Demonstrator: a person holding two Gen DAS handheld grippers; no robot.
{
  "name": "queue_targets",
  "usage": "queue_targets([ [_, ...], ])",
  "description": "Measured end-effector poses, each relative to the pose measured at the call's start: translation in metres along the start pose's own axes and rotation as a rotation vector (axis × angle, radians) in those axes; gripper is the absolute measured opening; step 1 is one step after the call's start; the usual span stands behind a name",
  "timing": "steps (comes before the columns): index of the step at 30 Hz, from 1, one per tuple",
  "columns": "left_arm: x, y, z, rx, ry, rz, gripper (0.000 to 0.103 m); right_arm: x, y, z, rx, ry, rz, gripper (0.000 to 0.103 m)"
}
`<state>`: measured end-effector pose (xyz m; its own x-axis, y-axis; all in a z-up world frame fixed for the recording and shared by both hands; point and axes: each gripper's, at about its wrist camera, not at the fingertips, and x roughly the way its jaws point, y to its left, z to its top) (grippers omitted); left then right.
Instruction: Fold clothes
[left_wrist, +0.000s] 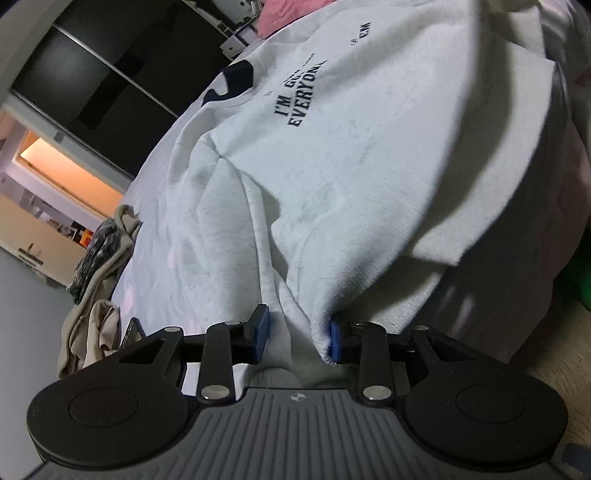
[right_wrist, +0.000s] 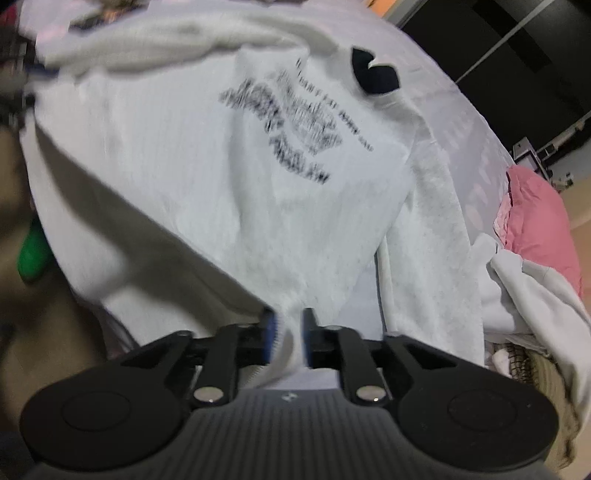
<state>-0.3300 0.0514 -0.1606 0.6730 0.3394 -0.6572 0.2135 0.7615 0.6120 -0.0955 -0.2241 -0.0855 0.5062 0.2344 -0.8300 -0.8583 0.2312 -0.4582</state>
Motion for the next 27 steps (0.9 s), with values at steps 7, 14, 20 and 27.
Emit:
queue_targets([
  [7,-0.006,0.033,0.004,-0.172,0.015,-0.092,0.012,0.040,0.006,-0.020,-0.013,0.163,0.062,0.039],
  [14,-0.042,0.093,0.018,-0.246,-0.039,-0.109,0.010,0.003,-0.024,-0.007,0.065,0.119,0.050,0.003],
  [20,-0.106,0.182,0.043,-0.287,-0.166,-0.094,0.010,-0.110,-0.075,0.011,0.103,-0.042,-0.008,0.003],
  [27,-0.102,0.158,0.032,-0.114,-0.069,-0.198,0.010,-0.141,-0.068,0.016,-0.021,0.005,0.027,0.003],
])
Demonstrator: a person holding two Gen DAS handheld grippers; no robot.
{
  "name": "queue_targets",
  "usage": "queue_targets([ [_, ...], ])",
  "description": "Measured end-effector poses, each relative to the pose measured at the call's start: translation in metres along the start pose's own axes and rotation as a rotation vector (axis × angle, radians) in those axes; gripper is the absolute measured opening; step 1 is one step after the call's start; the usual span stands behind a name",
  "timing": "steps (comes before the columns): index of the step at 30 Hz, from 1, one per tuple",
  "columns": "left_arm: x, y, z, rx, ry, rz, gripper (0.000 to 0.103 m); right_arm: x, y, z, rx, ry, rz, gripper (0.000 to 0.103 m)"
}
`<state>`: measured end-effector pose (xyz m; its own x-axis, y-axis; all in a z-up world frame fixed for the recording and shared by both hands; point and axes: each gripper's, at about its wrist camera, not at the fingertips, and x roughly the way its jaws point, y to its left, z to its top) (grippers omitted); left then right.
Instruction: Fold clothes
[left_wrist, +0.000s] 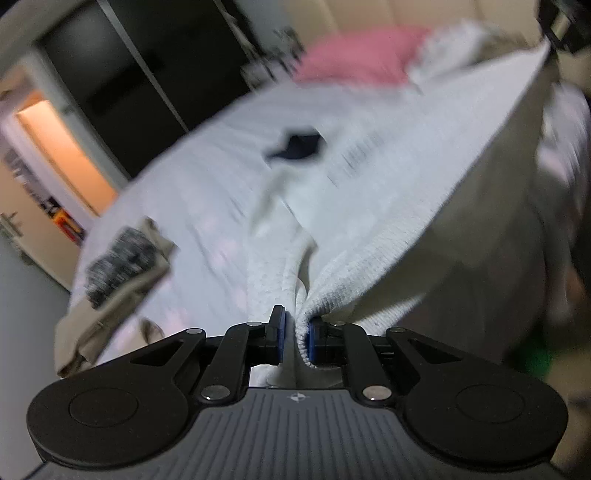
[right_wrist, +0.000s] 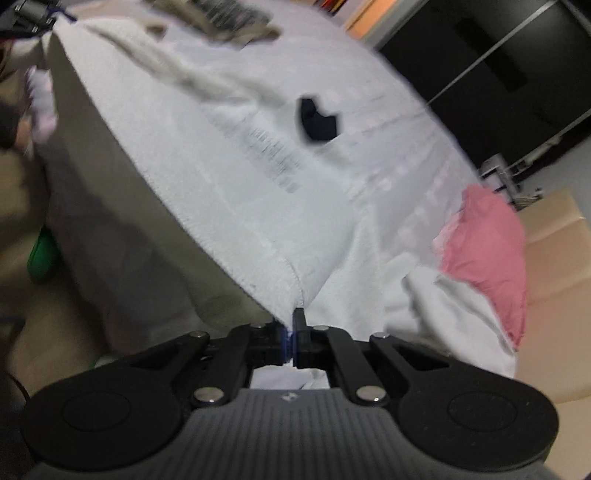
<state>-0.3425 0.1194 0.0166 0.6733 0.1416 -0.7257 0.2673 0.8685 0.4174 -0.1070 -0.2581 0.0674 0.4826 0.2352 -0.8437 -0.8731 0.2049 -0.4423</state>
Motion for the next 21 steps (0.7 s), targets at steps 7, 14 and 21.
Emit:
queue_targets([
  [7,0.063,-0.077,-0.051,0.173,0.183,-0.098,0.016,0.117,0.082,-0.030,-0.194,0.238,0.154,0.005],
  [14,0.034,-0.081,-0.061,0.288,0.141,-0.065,0.027,0.122,0.078,-0.027,-0.195,0.248,0.158,0.029],
  [21,0.012,-0.057,-0.060,0.219,0.141,-0.042,0.027,0.085,0.057,-0.012,-0.098,0.167,0.189,0.033],
])
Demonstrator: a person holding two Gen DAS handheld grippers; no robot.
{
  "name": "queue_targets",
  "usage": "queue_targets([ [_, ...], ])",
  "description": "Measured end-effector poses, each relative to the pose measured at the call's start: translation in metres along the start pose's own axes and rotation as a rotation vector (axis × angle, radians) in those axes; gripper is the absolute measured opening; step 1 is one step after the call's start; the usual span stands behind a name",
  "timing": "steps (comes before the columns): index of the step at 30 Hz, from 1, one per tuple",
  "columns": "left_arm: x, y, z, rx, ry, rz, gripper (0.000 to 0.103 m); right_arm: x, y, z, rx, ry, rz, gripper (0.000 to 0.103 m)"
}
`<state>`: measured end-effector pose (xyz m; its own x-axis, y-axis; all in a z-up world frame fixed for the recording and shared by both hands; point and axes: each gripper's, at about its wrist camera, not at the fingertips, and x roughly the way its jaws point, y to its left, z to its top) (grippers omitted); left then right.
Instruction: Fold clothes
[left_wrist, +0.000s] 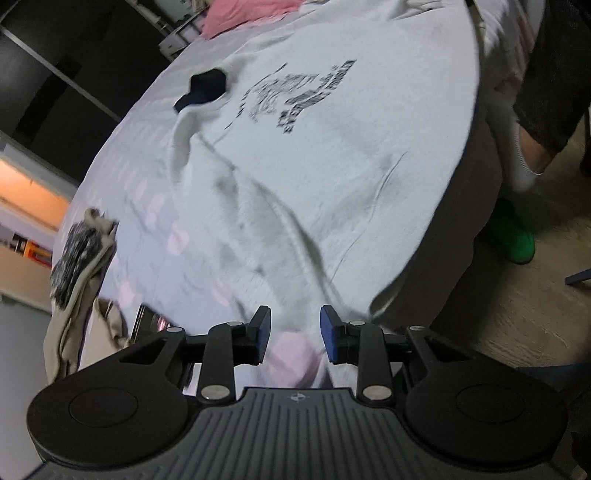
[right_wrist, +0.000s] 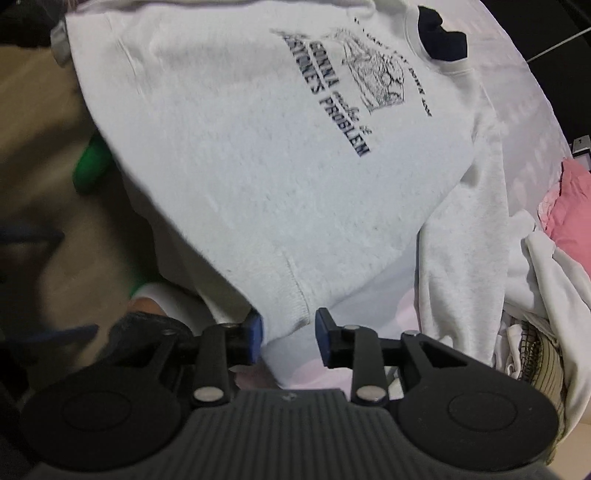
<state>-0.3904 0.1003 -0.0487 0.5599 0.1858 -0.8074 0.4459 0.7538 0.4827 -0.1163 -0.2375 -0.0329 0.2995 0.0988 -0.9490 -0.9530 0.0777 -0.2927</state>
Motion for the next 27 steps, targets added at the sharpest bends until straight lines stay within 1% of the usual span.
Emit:
queue_targets([
  [1,0.001,0.003,-0.003,-0.023,0.008,0.003,0.027,-0.004,-0.002,0.002,0.003,-0.011,0.008,0.034],
  [3,0.007,0.012,-0.010,-0.100,0.027,-0.005,0.028,-0.013,-0.004,0.005,0.011,-0.040,0.020,0.034],
  [6,0.020,0.027,-0.024,-0.246,0.043,-0.069,0.028,-0.027,-0.005,0.015,0.027,-0.105,0.061,0.034],
  [8,0.029,0.034,-0.033,-0.328,0.055,-0.122,0.028,-0.036,-0.002,0.021,0.027,-0.142,0.081,0.034],
  [9,0.034,0.036,-0.036,-0.356,0.059,-0.134,0.028,-0.038,0.000,0.024,0.022,-0.158,0.087,0.035],
  [11,0.041,0.033,-0.036,-0.379,0.065,-0.142,0.030,-0.041,0.014,0.034,-0.006,-0.172,0.101,0.037],
  [12,0.044,0.031,-0.035,-0.387,0.066,-0.152,0.037,-0.039,0.020,0.040,-0.023,-0.174,0.109,0.038],
  [14,0.053,0.024,-0.036,-0.381,0.082,-0.173,0.045,-0.033,0.034,0.052,-0.054,-0.175,0.126,0.038],
  [16,0.063,0.018,-0.036,-0.375,0.103,-0.191,0.045,-0.026,0.044,0.061,-0.078,-0.177,0.144,0.038],
  [18,0.072,0.016,-0.038,-0.385,0.124,-0.204,0.045,-0.017,0.051,0.068,-0.099,-0.179,0.159,0.038],
  [19,0.076,0.018,-0.040,-0.404,0.134,-0.223,0.045,-0.013,0.055,0.070,-0.110,-0.175,0.163,0.038],
  [20,0.080,0.021,-0.043,-0.437,0.142,-0.253,0.032,-0.010,0.059,0.072,-0.122,-0.171,0.166,0.038],
  [21,0.084,0.024,-0.046,-0.470,0.150,-0.284,0.008,-0.007,0.061,0.072,-0.131,-0.166,0.171,0.038],
  [23,0.085,0.033,-0.052,-0.544,0.138,-0.351,0.007,-0.003,0.065,0.071,-0.144,-0.156,0.179,0.038],
  [24,0.084,0.037,-0.054,-0.555,0.136,-0.365,0.007,-0.001,0.065,0.070,-0.146,-0.153,0.178,0.038],
  [27,0.066,0.052,-0.059,-0.566,0.120,-0.330,0.006,0.002,0.063,0.068,-0.139,-0.149,0.169,0.038],
])
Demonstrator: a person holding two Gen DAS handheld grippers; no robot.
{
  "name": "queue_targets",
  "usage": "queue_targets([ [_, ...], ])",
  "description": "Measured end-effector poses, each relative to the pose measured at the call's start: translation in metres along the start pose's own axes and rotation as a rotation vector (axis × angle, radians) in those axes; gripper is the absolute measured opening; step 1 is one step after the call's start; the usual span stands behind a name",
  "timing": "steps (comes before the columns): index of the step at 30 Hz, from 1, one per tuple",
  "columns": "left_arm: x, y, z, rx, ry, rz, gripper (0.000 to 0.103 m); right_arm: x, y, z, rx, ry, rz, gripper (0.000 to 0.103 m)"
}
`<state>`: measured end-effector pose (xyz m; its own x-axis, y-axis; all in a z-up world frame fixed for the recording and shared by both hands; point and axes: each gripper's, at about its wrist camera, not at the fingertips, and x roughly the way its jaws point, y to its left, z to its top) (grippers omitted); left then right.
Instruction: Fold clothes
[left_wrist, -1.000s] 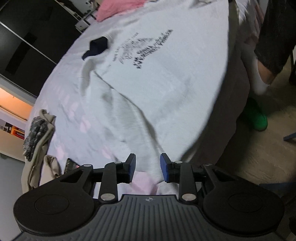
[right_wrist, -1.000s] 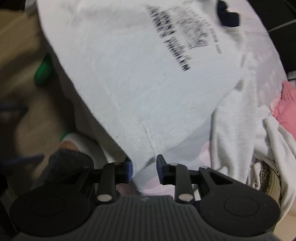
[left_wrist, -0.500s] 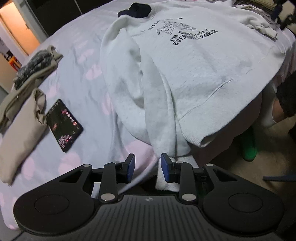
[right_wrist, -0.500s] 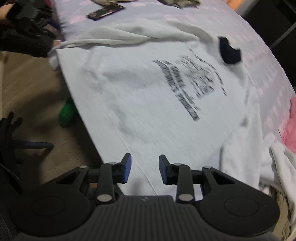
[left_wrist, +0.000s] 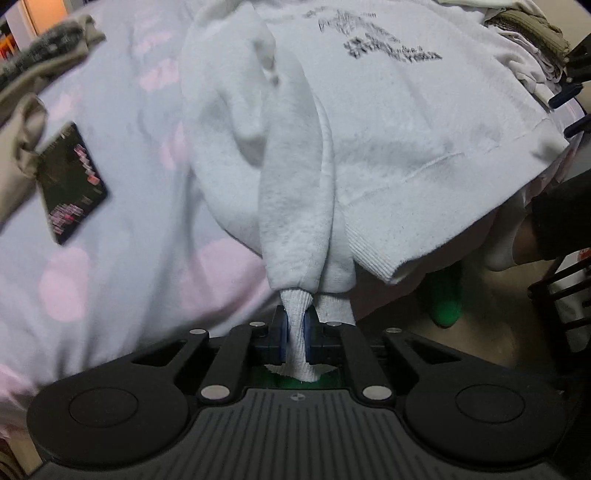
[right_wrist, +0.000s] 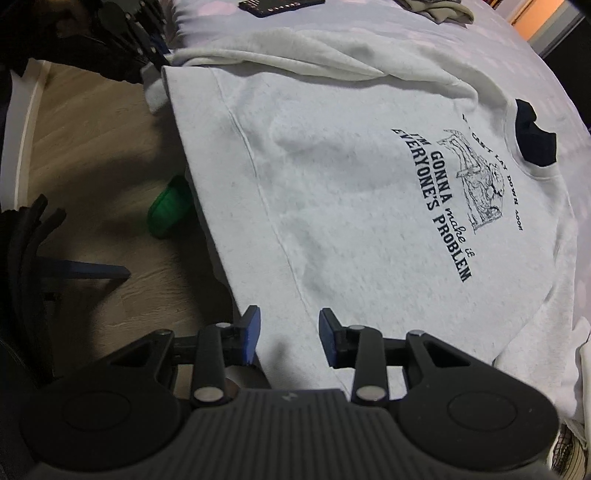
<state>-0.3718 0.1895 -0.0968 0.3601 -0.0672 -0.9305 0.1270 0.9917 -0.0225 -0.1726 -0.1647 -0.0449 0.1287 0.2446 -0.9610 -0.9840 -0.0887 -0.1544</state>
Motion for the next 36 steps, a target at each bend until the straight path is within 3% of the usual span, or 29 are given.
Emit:
queue_targets([
  [2,-0.022,0.017,0.000,-0.036,-0.034,0.043,0.006,0.000,-0.002,0.000,-0.001,0.002,-0.005,0.038],
  [5,-0.063,0.054,0.001,-0.098,-0.104,0.168,0.006,0.001,-0.002,0.001,-0.005,0.002,-0.010,0.039],
  [9,-0.129,0.109,0.001,-0.241,-0.263,0.358,0.006,0.003,-0.003,0.003,-0.010,0.006,-0.007,0.039],
  [12,-0.150,0.133,0.004,-0.308,-0.313,0.424,0.006,0.006,-0.002,0.005,-0.009,0.018,-0.009,0.039],
  [16,-0.106,0.111,0.013,-0.125,-0.146,0.488,0.007,0.006,-0.001,0.011,-0.016,0.021,-0.010,0.039],
  [21,-0.039,0.055,-0.002,0.310,0.081,0.622,0.008,0.006,-0.001,0.015,-0.023,0.023,-0.010,0.039],
  [25,-0.009,0.043,-0.033,0.400,0.202,0.490,0.008,0.006,0.000,0.017,-0.022,0.020,-0.013,0.039],
  [28,-0.001,0.040,-0.041,0.436,0.221,0.475,0.012,0.008,0.001,0.017,-0.023,0.023,-0.012,0.039],
  [29,0.001,0.041,-0.041,0.427,0.234,0.464,0.016,0.009,0.001,0.016,-0.024,0.027,-0.009,0.039],
  [30,0.003,0.044,-0.041,0.414,0.254,0.447,0.028,0.010,0.002,0.016,-0.026,0.032,-0.007,0.039],
  [32,0.004,0.046,-0.048,0.398,0.296,0.424,0.043,0.011,0.003,0.014,-0.030,0.038,-0.007,0.039],
  [34,-0.001,0.052,-0.054,0.365,0.288,0.409,0.043,0.012,0.003,0.014,-0.029,0.038,-0.008,0.039],
  [36,-0.013,0.063,-0.052,0.257,0.248,0.362,0.043,0.011,0.003,0.014,-0.027,0.037,-0.008,0.039],
])
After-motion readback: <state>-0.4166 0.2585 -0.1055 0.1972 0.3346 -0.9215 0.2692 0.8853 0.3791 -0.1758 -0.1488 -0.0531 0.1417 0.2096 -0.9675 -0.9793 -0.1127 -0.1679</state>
